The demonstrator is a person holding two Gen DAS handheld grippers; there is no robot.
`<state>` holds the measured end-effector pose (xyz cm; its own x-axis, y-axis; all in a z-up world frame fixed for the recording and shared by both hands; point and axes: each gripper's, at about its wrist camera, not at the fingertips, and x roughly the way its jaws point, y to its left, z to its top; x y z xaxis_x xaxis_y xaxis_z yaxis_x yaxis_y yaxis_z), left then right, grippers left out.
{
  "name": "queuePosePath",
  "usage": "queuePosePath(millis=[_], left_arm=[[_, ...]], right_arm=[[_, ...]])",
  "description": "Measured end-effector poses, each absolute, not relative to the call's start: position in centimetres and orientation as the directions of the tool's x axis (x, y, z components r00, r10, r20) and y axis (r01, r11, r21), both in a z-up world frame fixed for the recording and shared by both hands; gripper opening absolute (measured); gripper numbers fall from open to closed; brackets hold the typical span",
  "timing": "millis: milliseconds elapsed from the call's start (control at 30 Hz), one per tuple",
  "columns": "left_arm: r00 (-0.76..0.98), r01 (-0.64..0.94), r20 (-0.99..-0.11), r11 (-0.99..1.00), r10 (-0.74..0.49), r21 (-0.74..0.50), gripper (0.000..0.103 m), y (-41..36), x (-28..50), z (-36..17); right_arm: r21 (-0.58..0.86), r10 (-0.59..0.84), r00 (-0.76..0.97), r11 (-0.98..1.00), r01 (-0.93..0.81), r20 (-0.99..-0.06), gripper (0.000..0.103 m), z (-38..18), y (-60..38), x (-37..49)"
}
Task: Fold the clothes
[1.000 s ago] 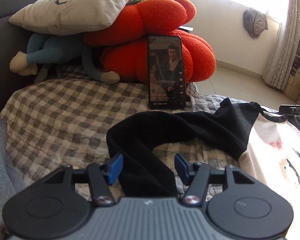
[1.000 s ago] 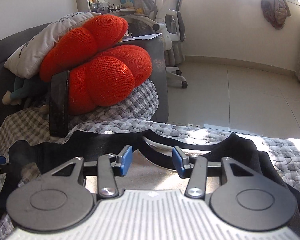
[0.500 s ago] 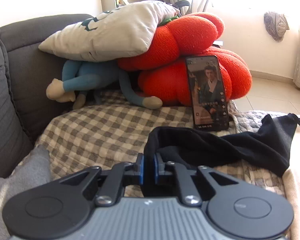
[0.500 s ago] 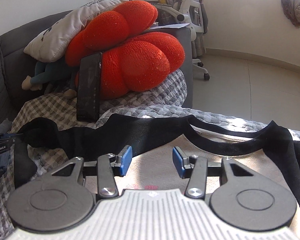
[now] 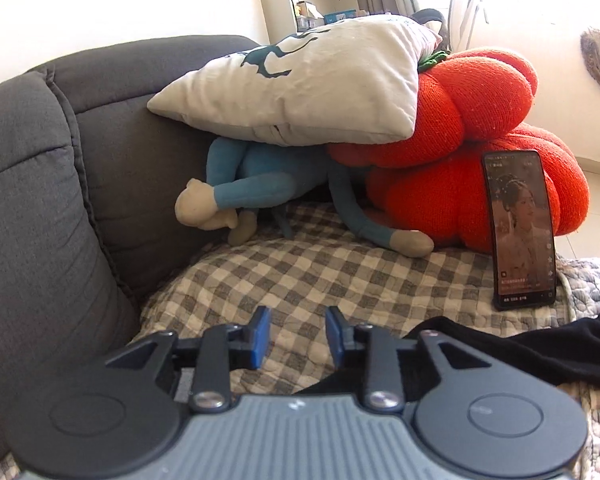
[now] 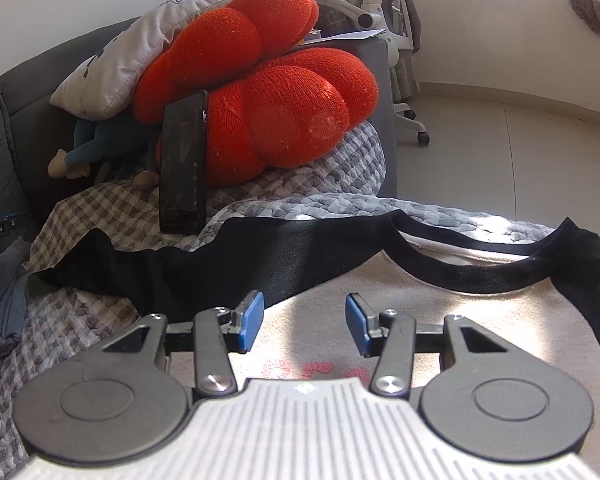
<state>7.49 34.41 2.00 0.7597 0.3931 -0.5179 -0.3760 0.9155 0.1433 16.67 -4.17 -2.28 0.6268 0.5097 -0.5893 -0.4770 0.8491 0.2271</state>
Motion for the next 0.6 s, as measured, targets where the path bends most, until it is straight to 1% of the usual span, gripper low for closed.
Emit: queuePosePath(millis=[133,300,467,600], left_arm=[[0.756,-0.374,-0.583,0.927,0.297,-0.013,0.034,36.0,7.3,1.9],[0.734,-0.398,-0.654,0.896,0.182,-0.197,0.034,37.9,7.5,1.2],[0.738,-0.391,-0.672,0.85,0.06,-0.354,0.034,38.9,7.5,0.6],[0.737,-0.407,-0.676,0.78,-0.027,-0.476,0.036,39.7,7.6,-0.2]], right_arm=[[0.253,0.541,0.604,0.83,-0.498,-0.585,0.05,-2.3,-3.3,16.6],[0.29,0.609,0.558,0.778,-0.557,-0.564,0.05,-2.2,-1.2,16.3],[0.336,0.716,0.462,0.671,-0.66,-0.523,0.05,-2.0,2.3,16.0],[0.327,0.757,0.399,0.605,-0.725,-0.517,0.047,-2.1,5.6,16.1]])
